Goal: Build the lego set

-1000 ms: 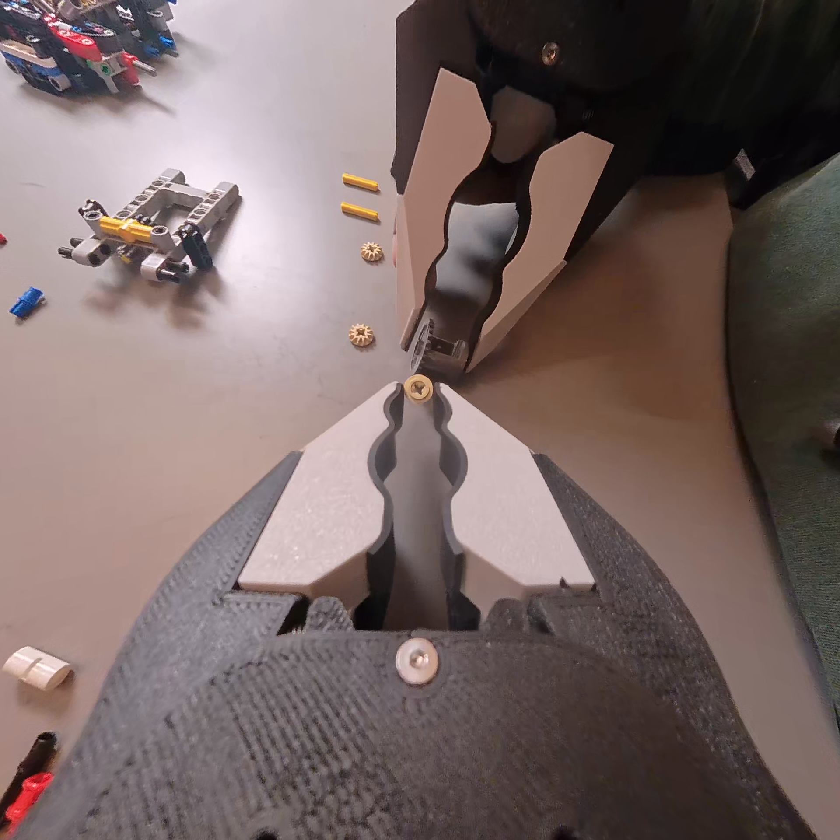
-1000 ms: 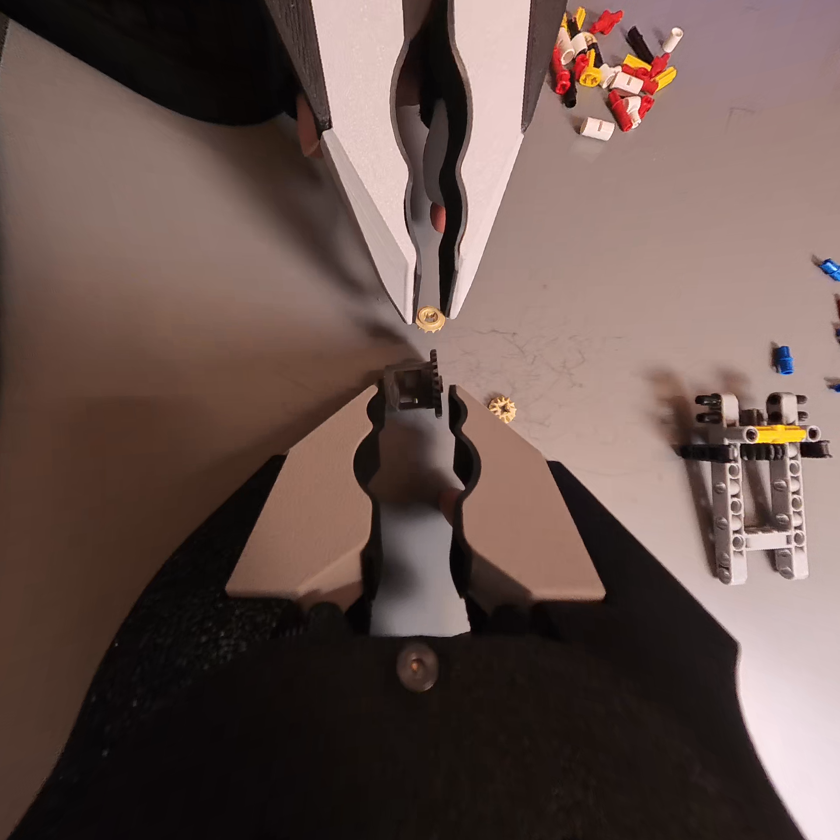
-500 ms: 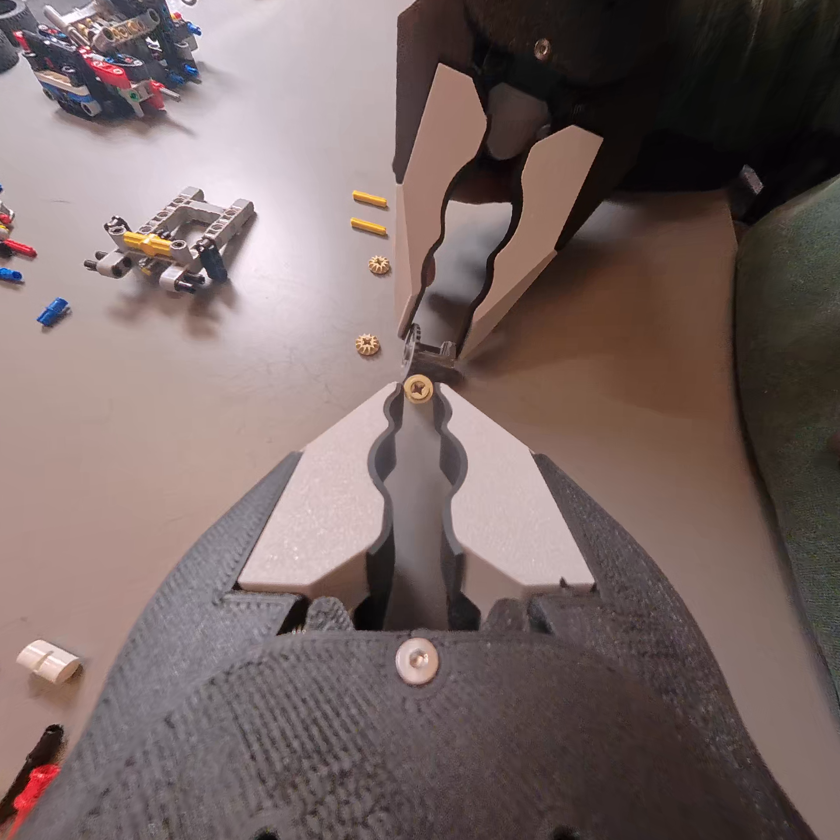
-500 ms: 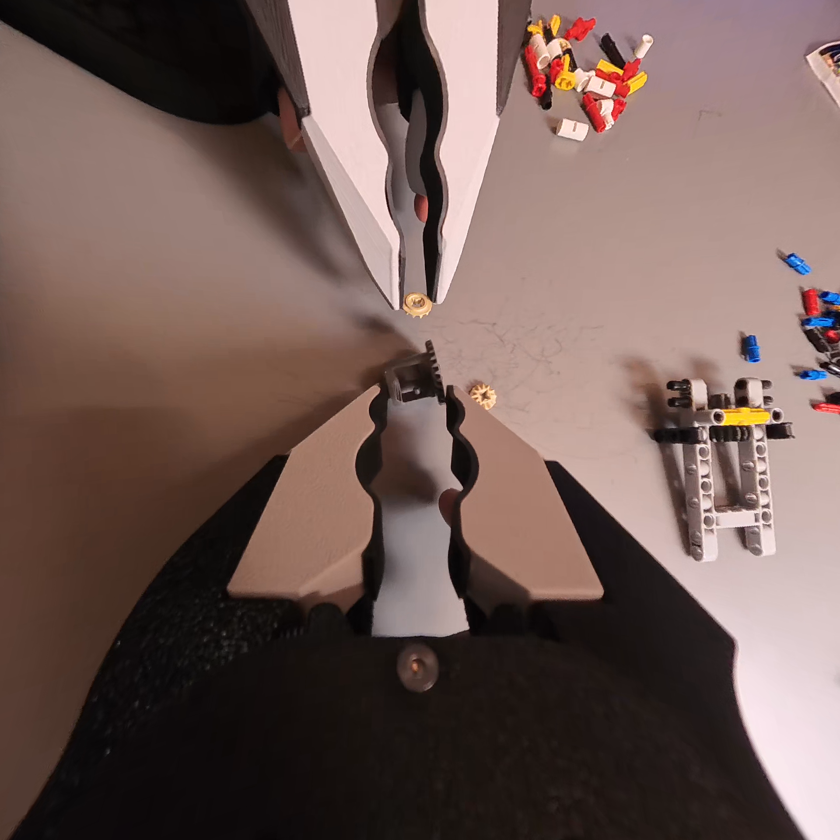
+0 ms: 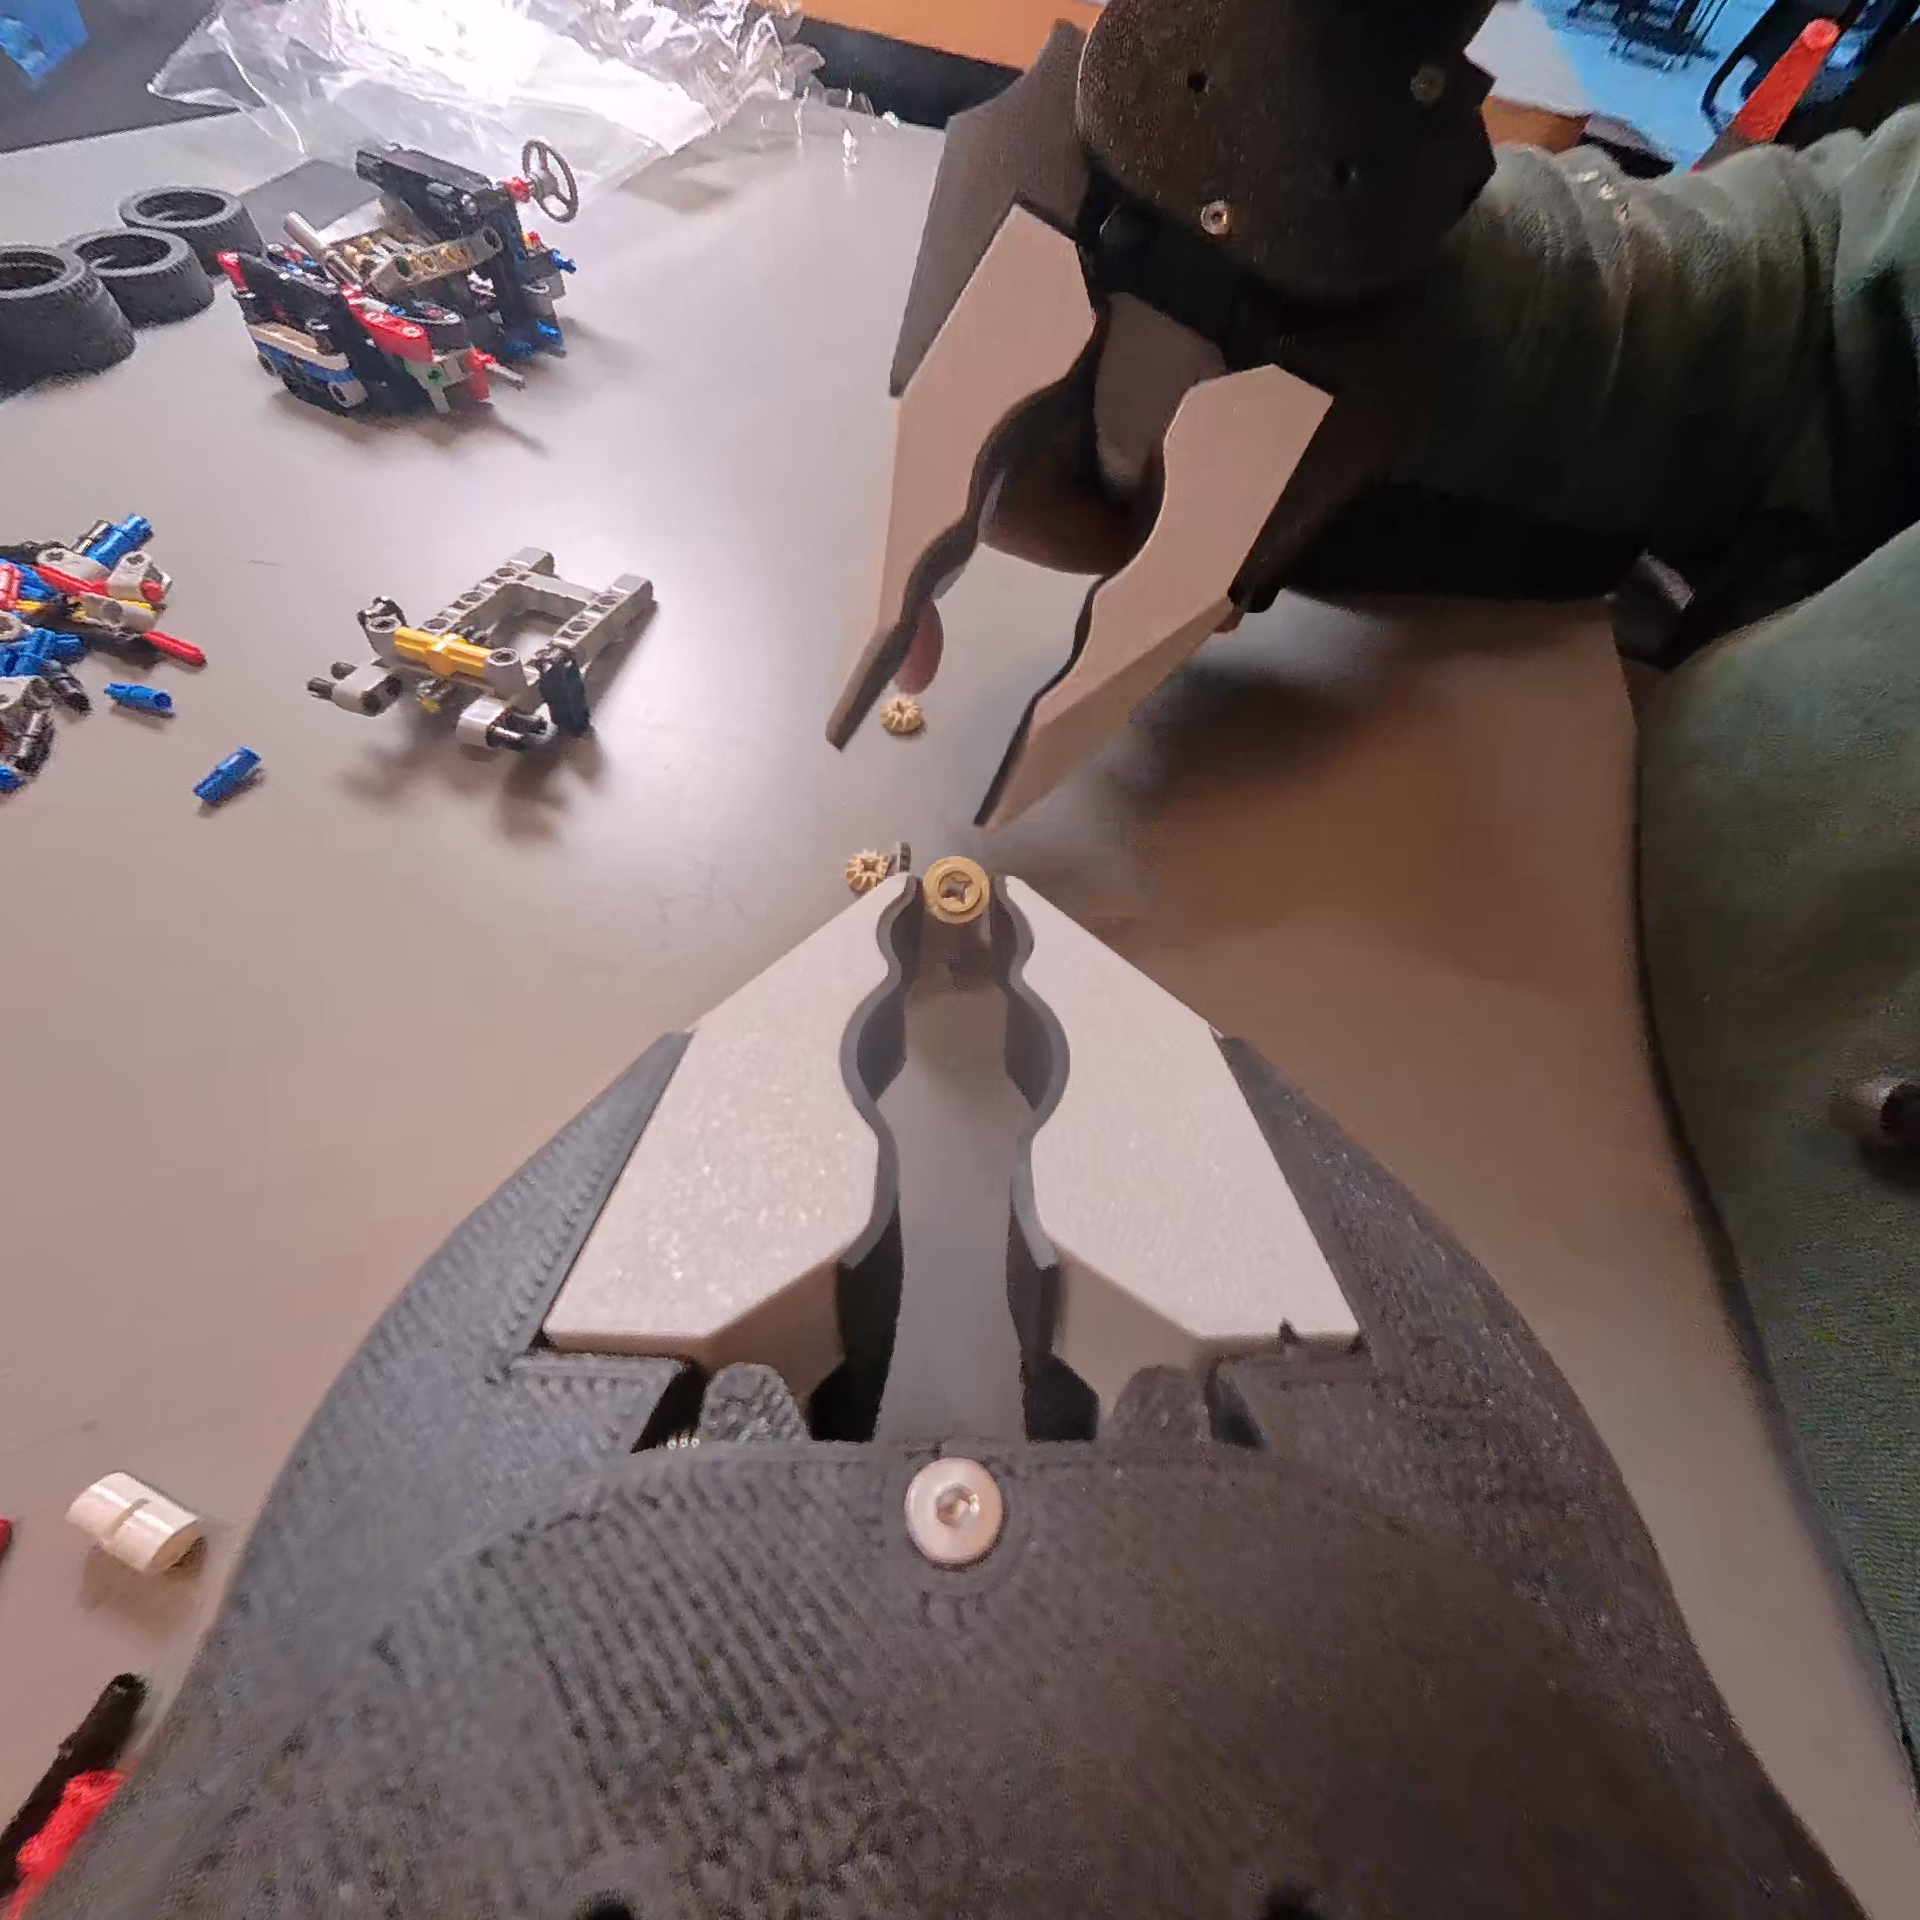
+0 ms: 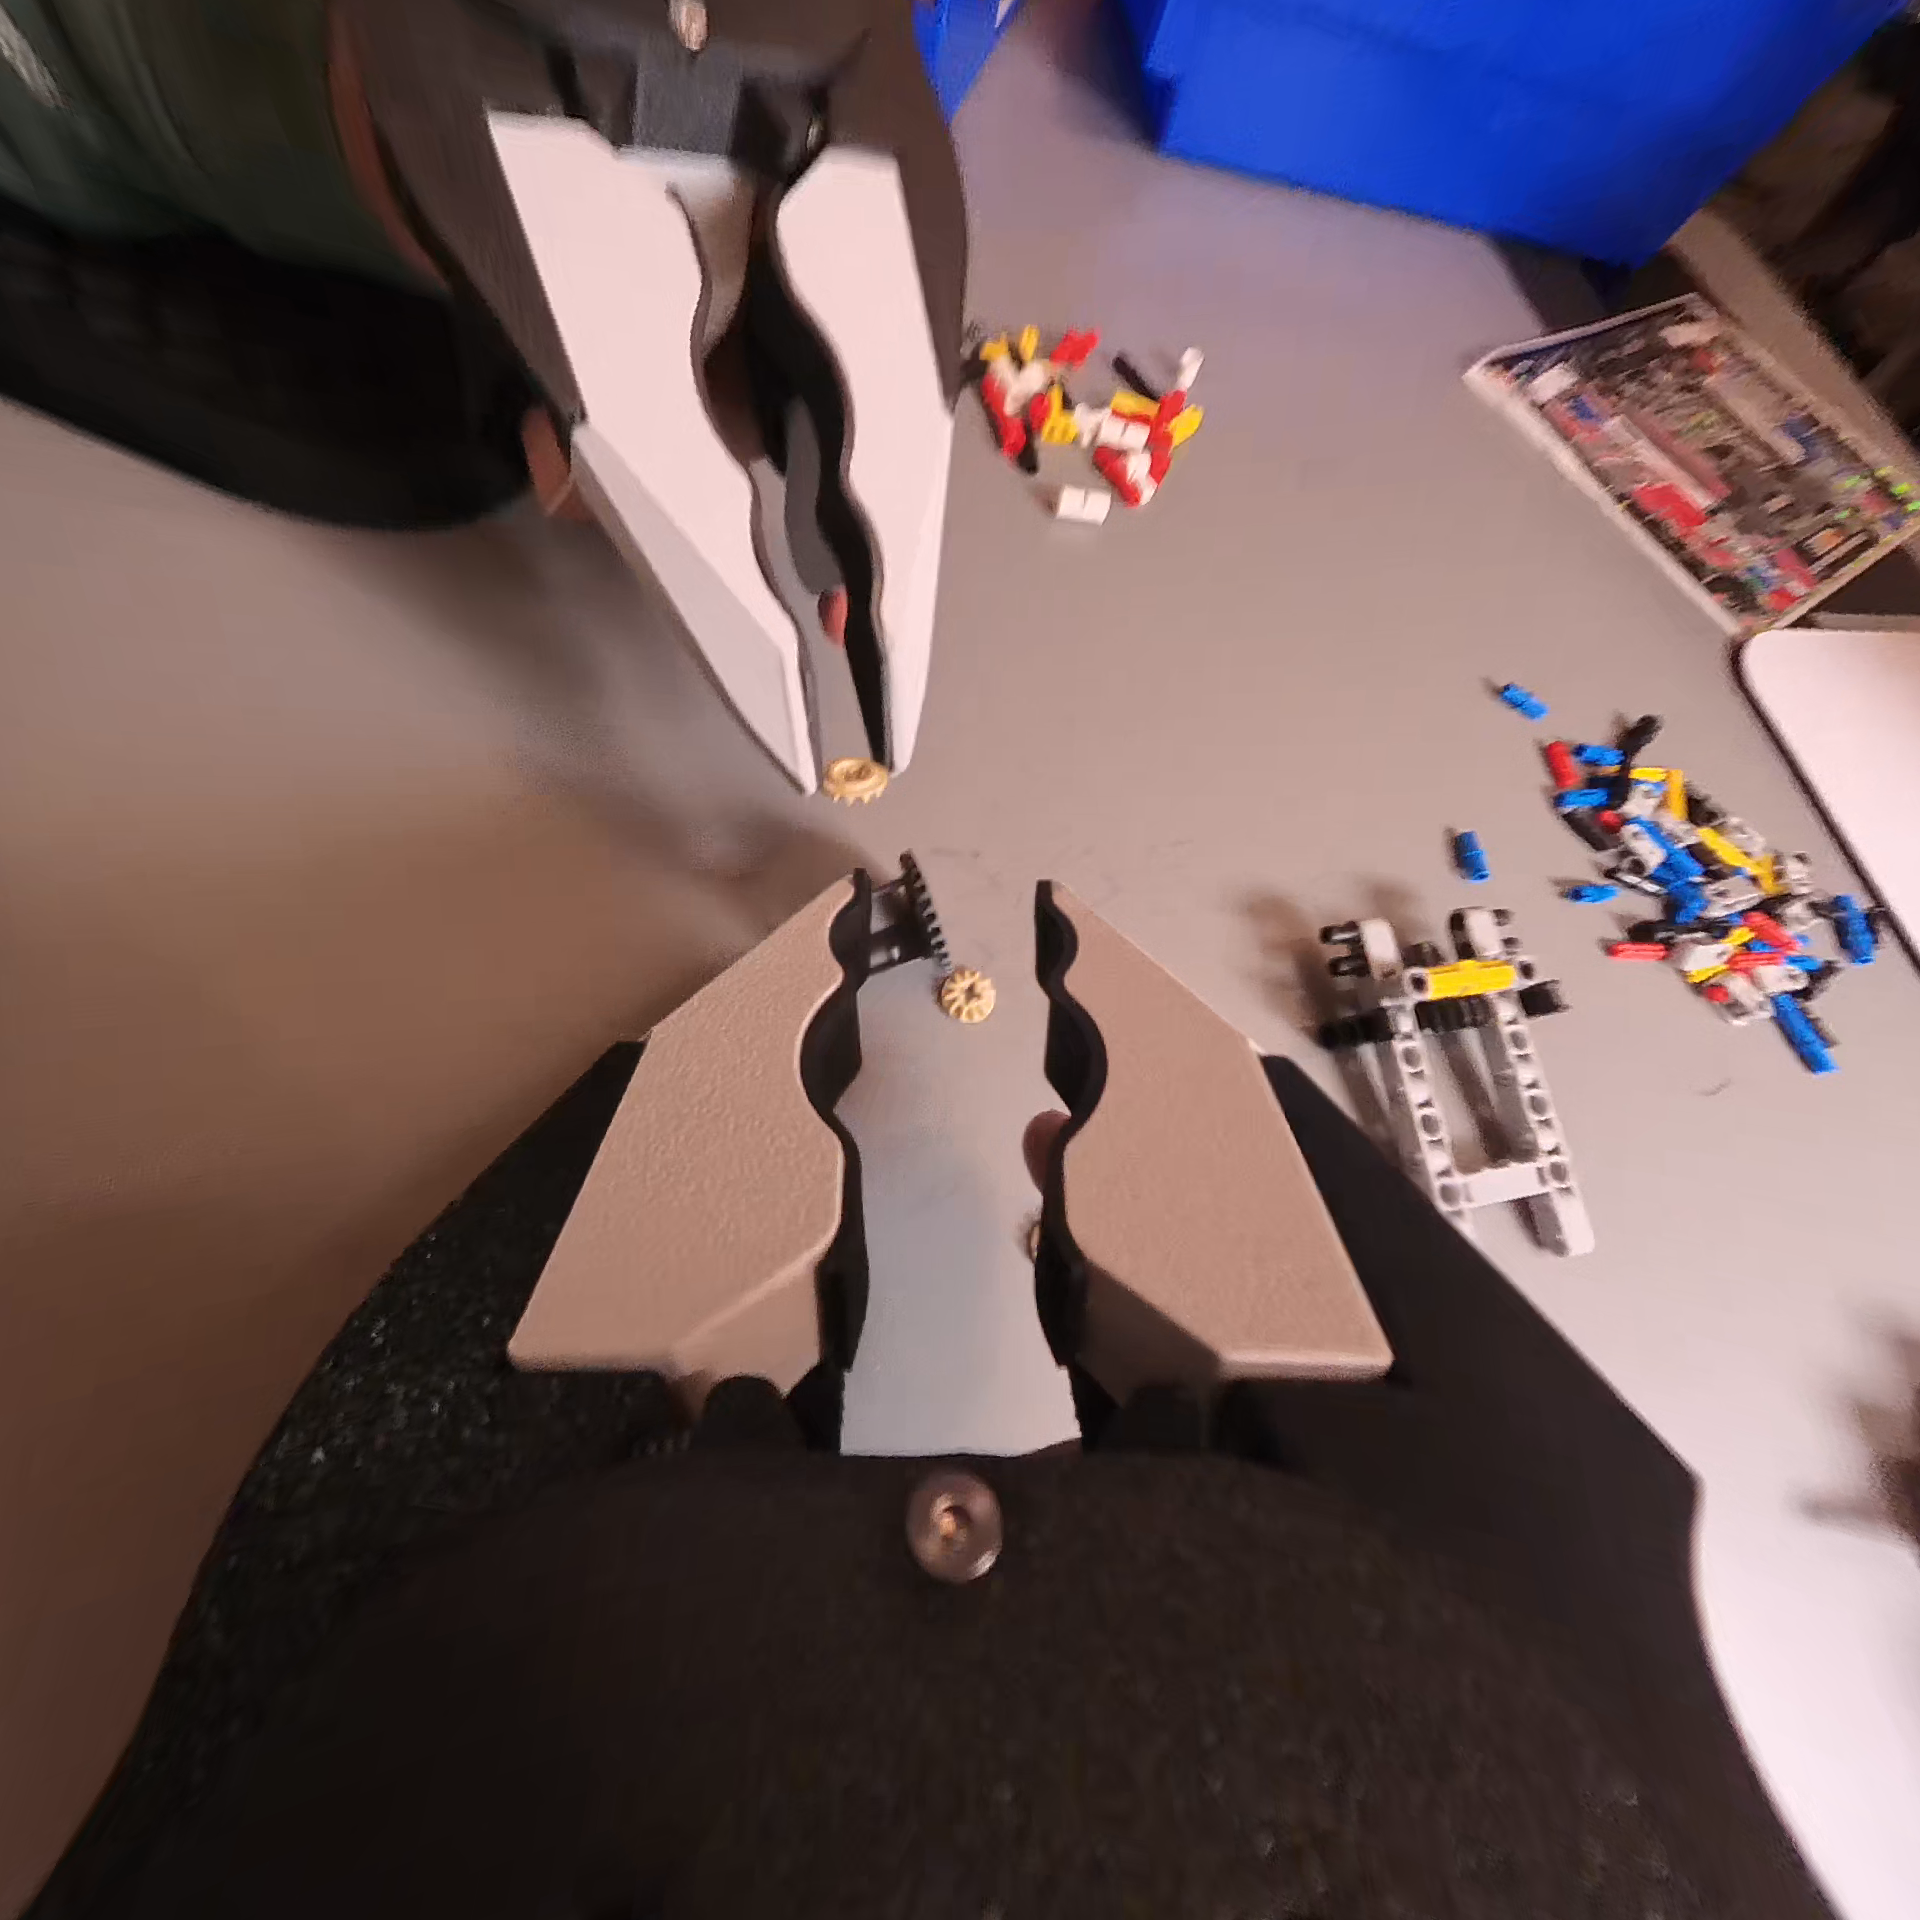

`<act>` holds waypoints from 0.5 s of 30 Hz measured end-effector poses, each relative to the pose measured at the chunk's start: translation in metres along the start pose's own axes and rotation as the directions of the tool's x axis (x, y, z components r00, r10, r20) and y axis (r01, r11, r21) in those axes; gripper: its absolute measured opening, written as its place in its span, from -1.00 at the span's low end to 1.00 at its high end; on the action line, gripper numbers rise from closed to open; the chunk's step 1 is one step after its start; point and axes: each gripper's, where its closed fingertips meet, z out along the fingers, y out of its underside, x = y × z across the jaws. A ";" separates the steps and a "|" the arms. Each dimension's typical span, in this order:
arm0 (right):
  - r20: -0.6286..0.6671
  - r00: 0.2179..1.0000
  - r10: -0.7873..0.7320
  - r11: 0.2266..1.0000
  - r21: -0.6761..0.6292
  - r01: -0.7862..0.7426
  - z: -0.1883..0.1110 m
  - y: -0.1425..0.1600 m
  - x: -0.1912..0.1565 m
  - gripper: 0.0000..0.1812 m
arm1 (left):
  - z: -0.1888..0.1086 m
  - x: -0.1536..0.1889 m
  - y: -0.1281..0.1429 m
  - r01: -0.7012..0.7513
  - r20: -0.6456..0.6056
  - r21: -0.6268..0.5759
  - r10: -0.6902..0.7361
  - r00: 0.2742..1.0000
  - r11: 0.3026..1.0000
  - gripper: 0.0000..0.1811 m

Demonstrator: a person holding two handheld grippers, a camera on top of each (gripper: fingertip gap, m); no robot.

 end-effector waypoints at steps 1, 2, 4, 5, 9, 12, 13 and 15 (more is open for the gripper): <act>-0.005 1.000 0.006 0.999 0.035 -0.006 -0.004 -0.006 0.002 -0.67 | -0.001 0.001 -0.003 0.016 -0.009 0.016 -0.016 1.000 1.000 -0.89; -0.005 1.000 0.007 0.998 0.069 -0.007 -0.008 -0.012 0.003 -0.67 | -0.002 0.001 -0.005 0.031 -0.015 0.033 -0.031 0.999 0.999 -0.88; 0.022 0.999 0.027 0.994 0.105 -0.029 -0.012 -0.017 -0.001 -0.67 | -0.004 -0.003 -0.010 0.038 0.003 0.063 -0.038 0.999 0.997 -0.89; 0.049 0.997 0.053 0.992 0.110 -0.058 -0.012 -0.018 -0.004 -0.67 | -0.006 -0.005 -0.012 0.023 0.025 0.073 -0.025 0.999 0.997 -0.89; 0.139 0.972 0.190 0.967 0.146 -0.210 -0.011 -0.023 -0.008 -0.68 | -0.009 -0.009 -0.019 -0.070 0.102 0.099 0.060 0.993 0.993 -0.88; 0.194 0.936 0.295 0.931 0.163 -0.328 -0.010 -0.028 -0.008 -0.72 | -0.012 -0.009 -0.027 -0.149 0.161 0.130 0.127 0.979 0.980 -0.89; 0.214 0.918 0.333 0.914 0.165 -0.370 -0.009 -0.029 -0.008 -0.74 | -0.013 -0.009 -0.029 -0.177 0.181 0.133 0.152 0.972 0.975 -0.89; 0.257 0.879 0.401 0.874 0.179 -0.451 -0.009 -0.033 -0.007 -0.76 | -0.013 -0.009 -0.031 -0.230 0.214 0.129 0.199 0.956 0.965 -0.89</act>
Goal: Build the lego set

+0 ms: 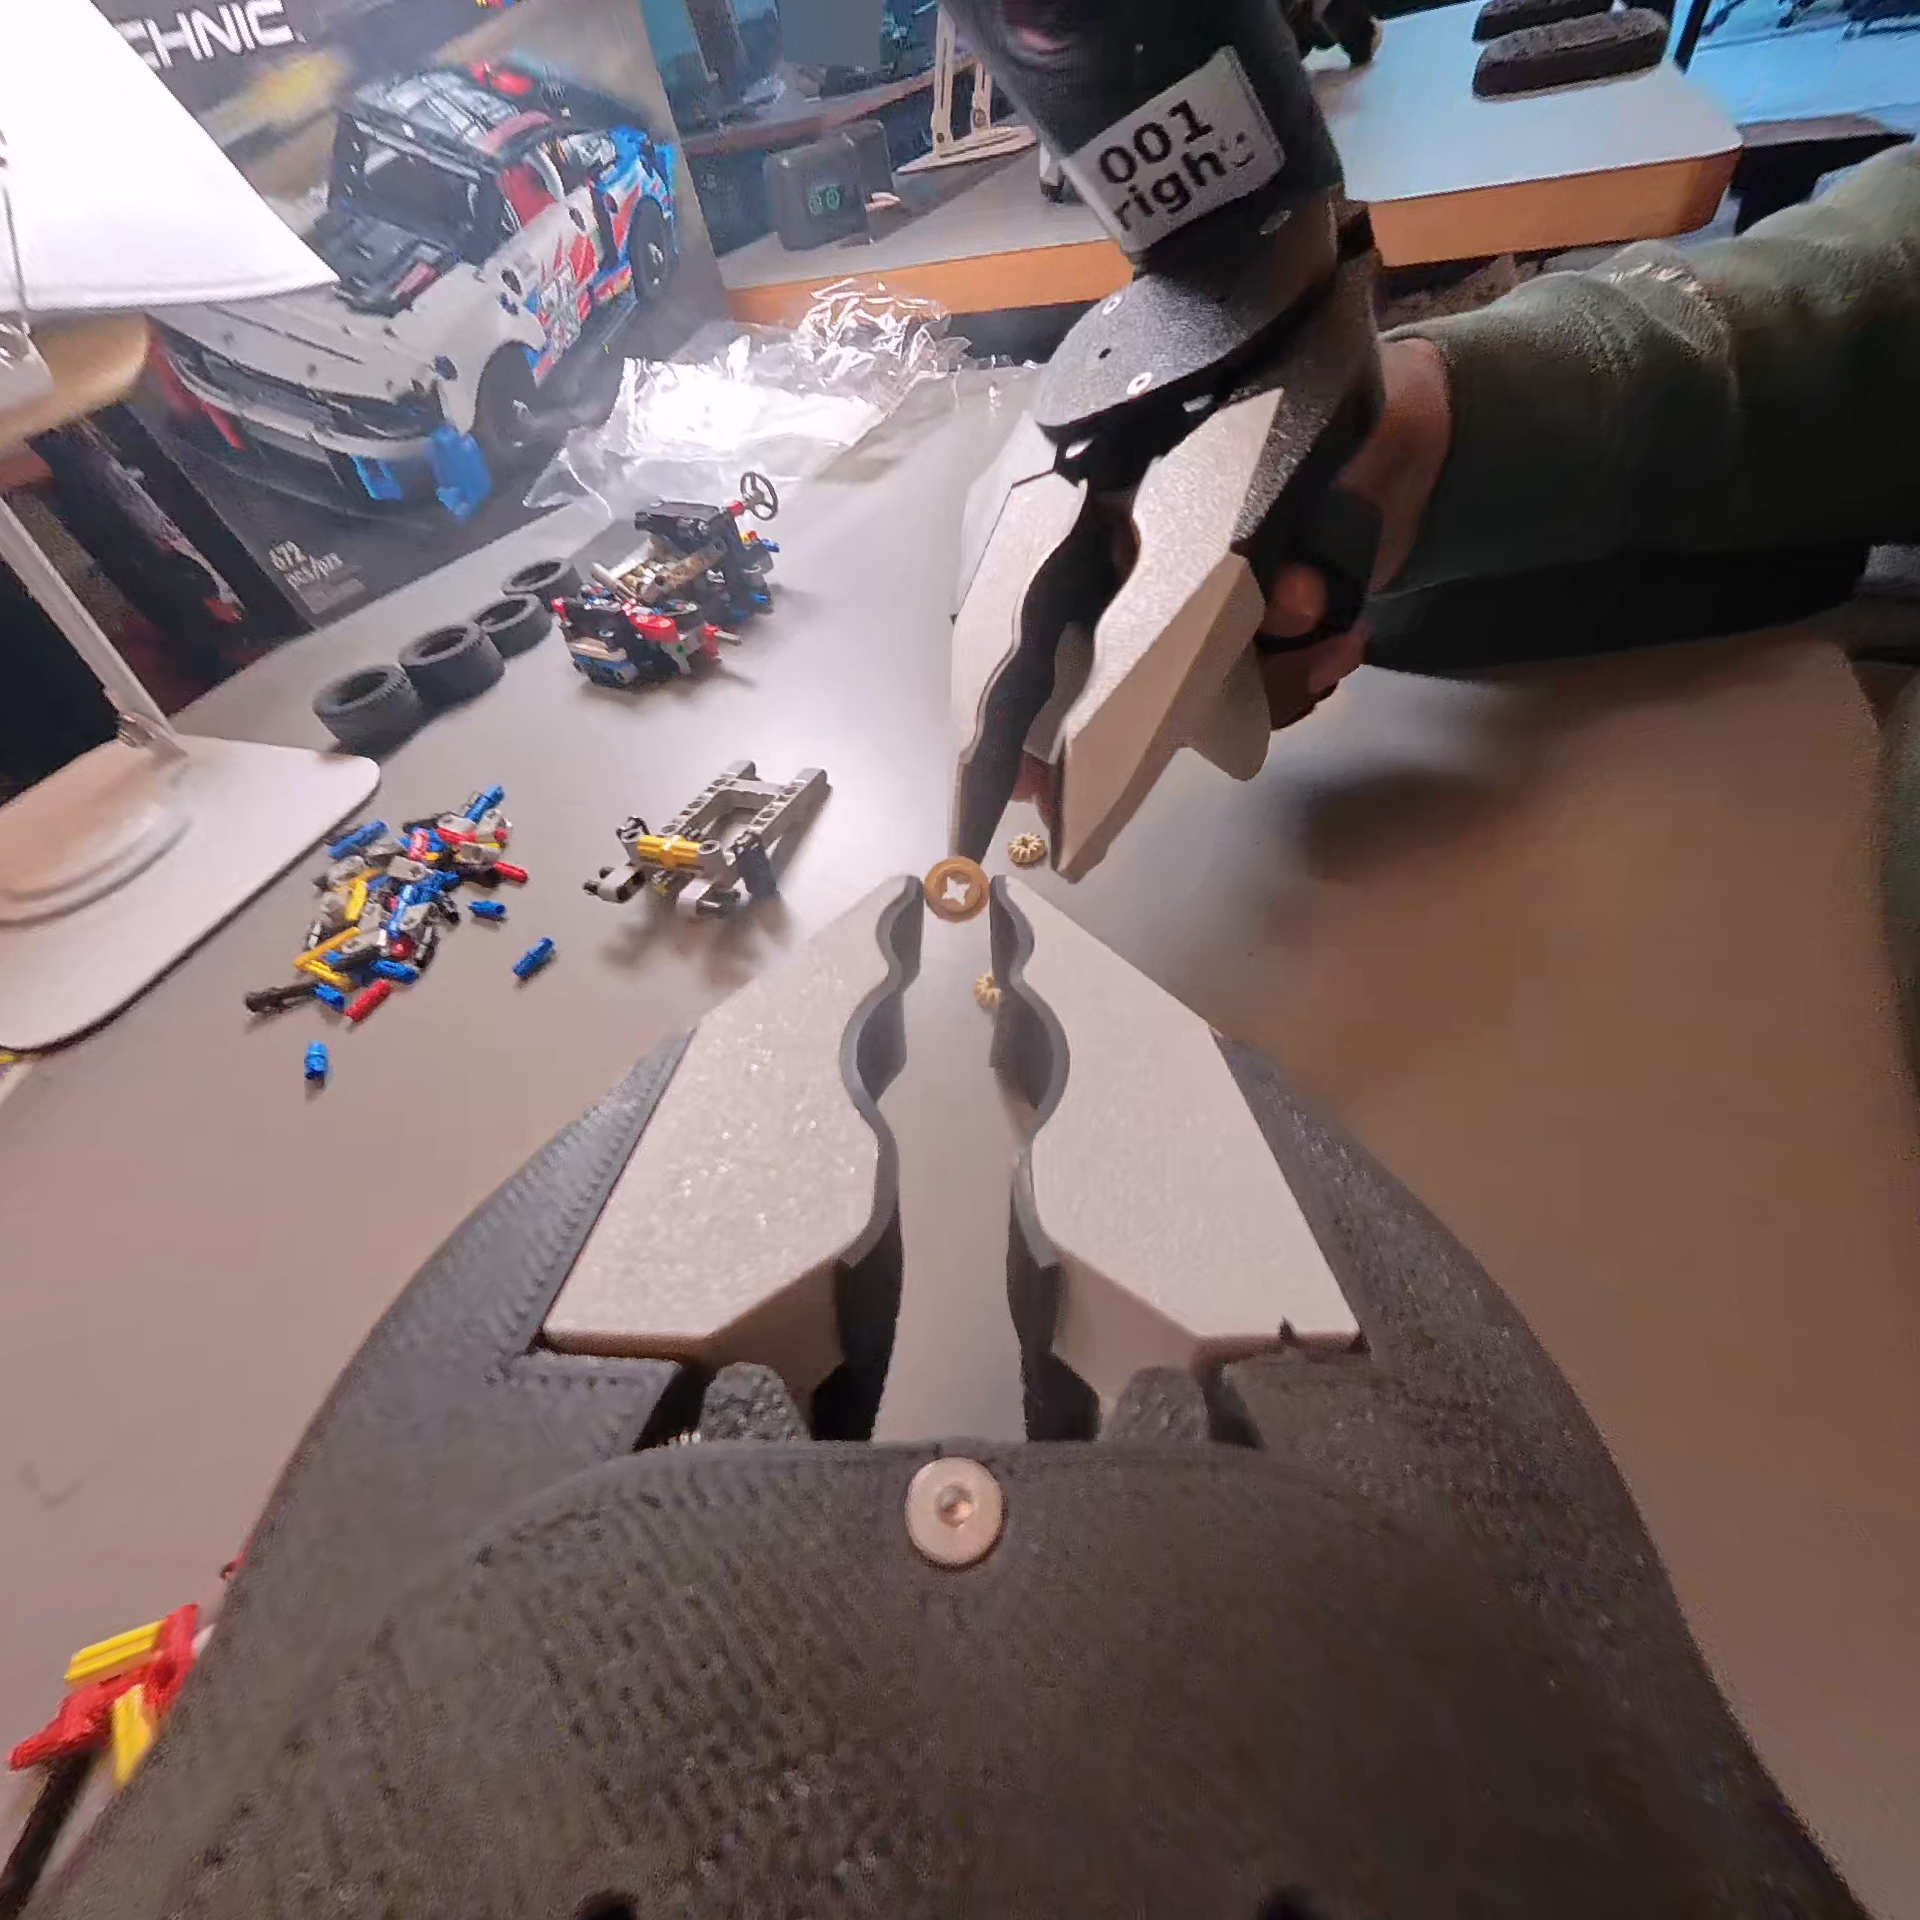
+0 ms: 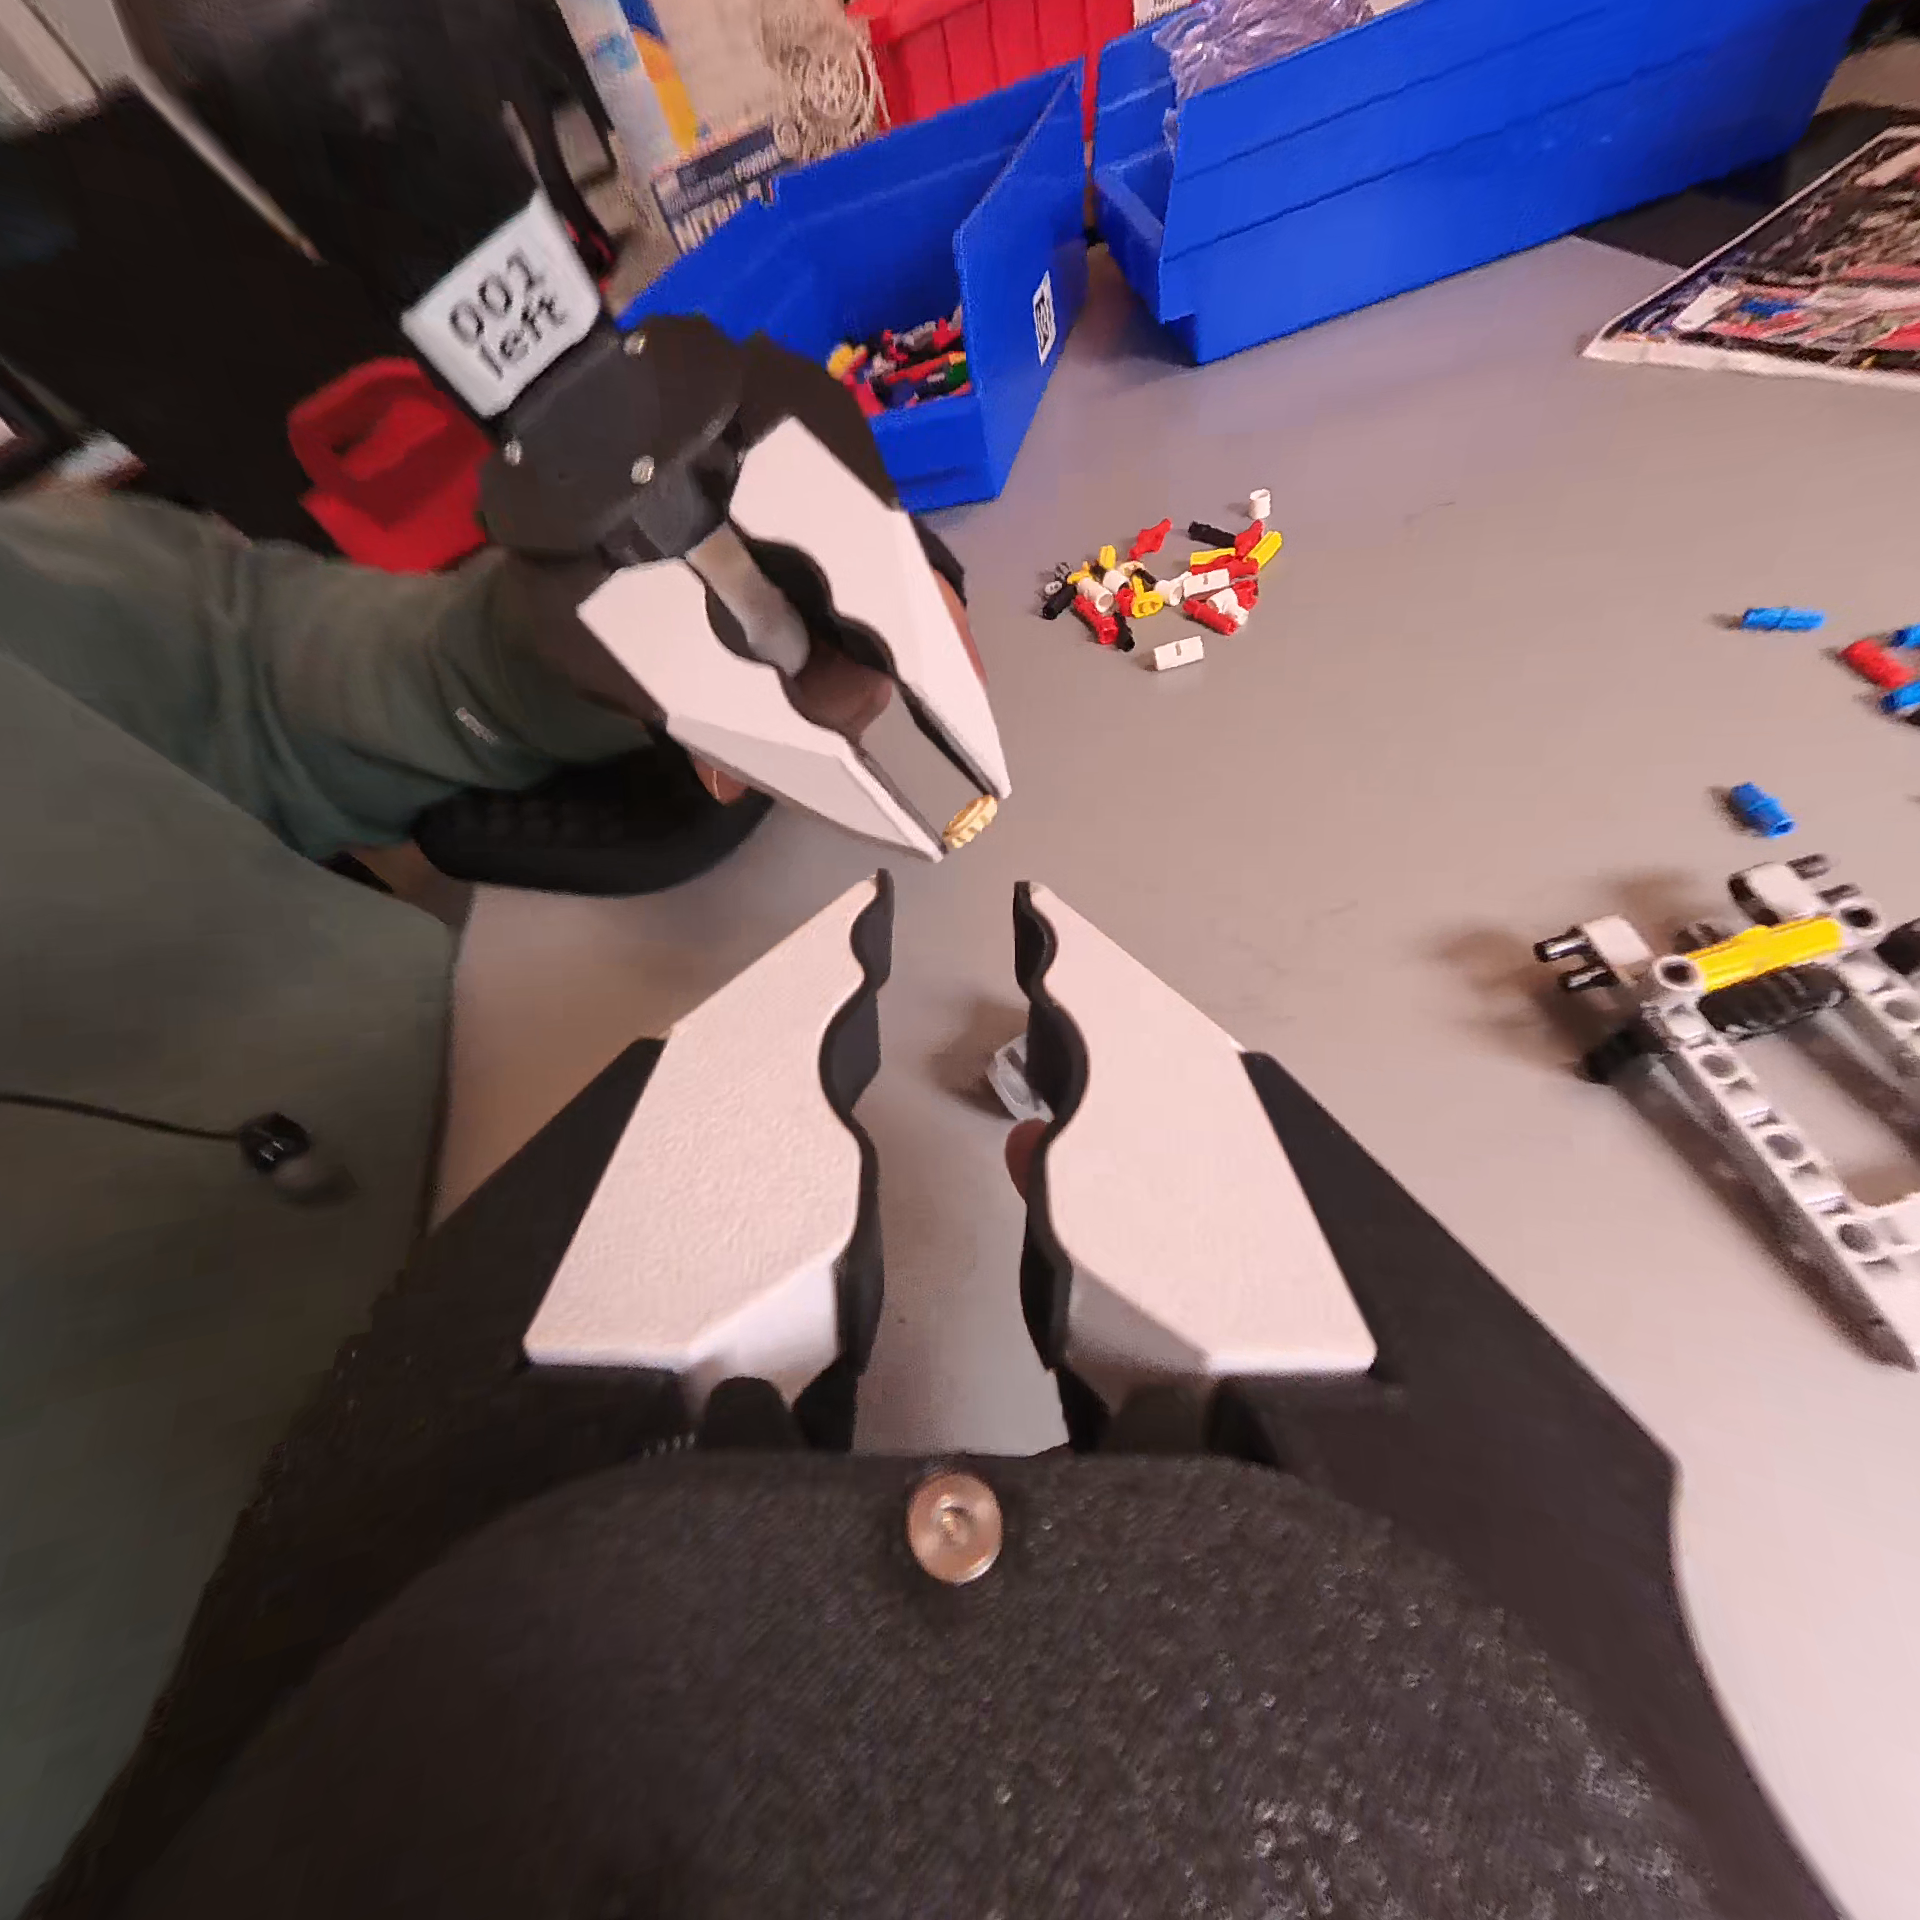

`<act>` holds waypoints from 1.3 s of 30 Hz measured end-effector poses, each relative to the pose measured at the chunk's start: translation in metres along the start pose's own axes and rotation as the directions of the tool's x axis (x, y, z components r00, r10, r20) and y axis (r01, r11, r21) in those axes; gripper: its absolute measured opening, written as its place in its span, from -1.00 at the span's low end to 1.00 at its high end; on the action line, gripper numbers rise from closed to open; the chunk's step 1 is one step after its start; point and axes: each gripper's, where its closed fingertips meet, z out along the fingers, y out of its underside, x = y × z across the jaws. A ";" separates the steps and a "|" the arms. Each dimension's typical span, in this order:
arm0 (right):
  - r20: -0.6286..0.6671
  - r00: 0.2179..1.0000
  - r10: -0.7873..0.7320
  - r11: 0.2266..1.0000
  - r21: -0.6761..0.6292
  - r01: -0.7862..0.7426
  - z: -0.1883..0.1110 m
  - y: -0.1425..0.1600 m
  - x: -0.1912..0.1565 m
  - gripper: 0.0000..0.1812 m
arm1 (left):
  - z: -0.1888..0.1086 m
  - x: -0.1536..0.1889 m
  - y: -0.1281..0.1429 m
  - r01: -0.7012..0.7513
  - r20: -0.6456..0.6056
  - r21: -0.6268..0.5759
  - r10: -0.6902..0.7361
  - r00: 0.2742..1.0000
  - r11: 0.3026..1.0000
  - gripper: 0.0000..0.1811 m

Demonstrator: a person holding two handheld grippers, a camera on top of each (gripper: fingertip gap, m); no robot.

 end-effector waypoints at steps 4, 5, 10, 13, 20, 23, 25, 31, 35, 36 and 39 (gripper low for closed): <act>0.031 0.992 0.120 0.991 0.057 -0.121 0.001 -0.006 0.003 -0.81 | 0.000 0.001 -0.002 -0.071 0.032 0.005 0.071 0.997 0.997 -0.88; 0.042 0.989 0.142 0.987 0.064 -0.145 0.002 -0.007 0.003 -0.81 | 0.000 0.001 -0.002 -0.080 0.035 0.009 0.080 0.996 0.997 -0.88; 0.098 0.972 0.215 0.972 0.079 -0.223 0.005 -0.008 -0.002 -0.79 | 0.001 0.003 -0.002 -0.097 0.032 0.010 0.096 0.995 0.995 -0.88; 0.134 0.961 0.242 0.963 0.084 -0.254 0.005 -0.010 -0.006 -0.79 | 0.001 0.005 -0.003 -0.102 0.022 0.021 0.101 0.995 0.995 -0.89; 0.183 0.930 0.318 0.938 0.081 -0.337 0.005 -0.011 -0.007 -0.81 | 0.001 0.008 -0.004 -0.137 0.023 0.026 0.137 0.990 0.990 -0.89; 0.201 0.914 0.353 0.923 0.082 -0.375 0.004 -0.011 -0.006 -0.90 | 0.000 0.010 -0.007 -0.148 0.018 0.041 0.148 0.989 0.988 -0.89; 0.208 0.901 0.380 0.912 0.075 -0.402 0.004 -0.010 -0.005 -0.96 | 0.001 0.011 -0.006 -0.164 0.018 0.036 0.164 0.986 0.986 -0.89; 0.211 0.896 0.390 0.910 0.060 -0.410 0.005 -0.008 -0.006 -0.96 | 0.001 0.013 -0.005 -0.216 0.031 0.026 0.215 0.976 0.976 -0.89; 0.217 0.894 0.392 0.911 0.044 -0.411 0.006 -0.006 -0.008 -0.87 | 0.003 0.014 -0.003 -0.245 0.040 0.007 0.245 0.969 0.969 -0.89; 0.204 0.899 0.387 0.914 0.042 -0.403 0.007 -0.005 -0.007 -0.90 | 0.003 0.014 -0.003 -0.249 0.037 0.009 0.249 0.968 0.968 -0.89; 0.200 0.898 0.392 0.913 0.035 -0.407 0.008 -0.003 -0.007 -0.94 | 0.003 0.016 -0.003 -0.250 0.031 0.012 0.249 0.968 0.968 -0.89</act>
